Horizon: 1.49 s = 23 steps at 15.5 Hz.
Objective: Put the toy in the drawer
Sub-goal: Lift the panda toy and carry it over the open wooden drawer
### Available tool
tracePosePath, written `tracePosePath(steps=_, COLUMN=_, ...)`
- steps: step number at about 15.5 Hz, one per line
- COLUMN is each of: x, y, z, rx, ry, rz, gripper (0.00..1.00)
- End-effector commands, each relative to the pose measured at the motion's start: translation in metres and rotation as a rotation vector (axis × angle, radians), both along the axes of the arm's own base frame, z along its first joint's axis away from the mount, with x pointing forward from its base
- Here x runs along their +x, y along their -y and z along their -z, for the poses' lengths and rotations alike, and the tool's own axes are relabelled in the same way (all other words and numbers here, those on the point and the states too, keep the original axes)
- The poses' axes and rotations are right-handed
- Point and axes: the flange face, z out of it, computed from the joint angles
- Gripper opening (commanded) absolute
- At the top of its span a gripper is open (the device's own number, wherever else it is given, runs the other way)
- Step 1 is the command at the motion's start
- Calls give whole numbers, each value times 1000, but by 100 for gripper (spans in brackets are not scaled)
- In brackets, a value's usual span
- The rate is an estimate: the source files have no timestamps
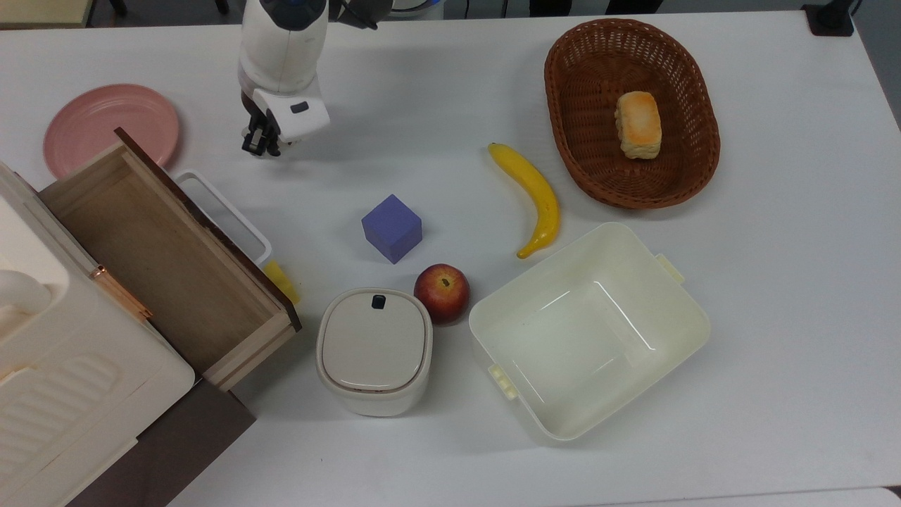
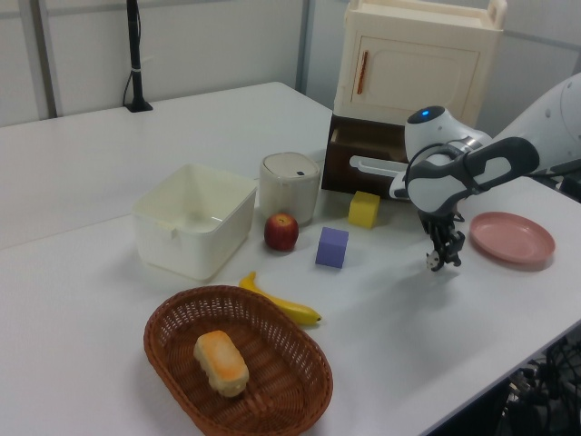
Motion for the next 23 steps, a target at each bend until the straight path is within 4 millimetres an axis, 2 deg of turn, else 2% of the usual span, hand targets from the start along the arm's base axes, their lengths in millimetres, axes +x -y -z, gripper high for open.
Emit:
tracePosePath(steps=1, x=18, y=-5, z=-29, rx=22, ry=83, rz=104, gripper=0)
tracePosePath(steps=5, x=39, y=-19, z=-63, rx=105, ry=195, rz=218, gripper=0)
tracePosePath(steps=12, x=65, y=-28, z=-117, rx=213, ry=362, rz=440, gripper=0)
tracePosePath(steps=17, x=83, y=-27, z=-165, rx=309, ry=474, rz=553, gripper=0)
tracePosePath(steps=20, x=86, y=-25, z=-180, rx=353, ry=505, rz=583, gripper=0)
tracePosePath(steps=21, x=89, y=-22, z=-190, rx=368, ry=525, rz=593, gripper=0)
tracePosePath(steps=23, x=89, y=-12, z=-195, rx=403, ry=541, rz=630, gripper=0)
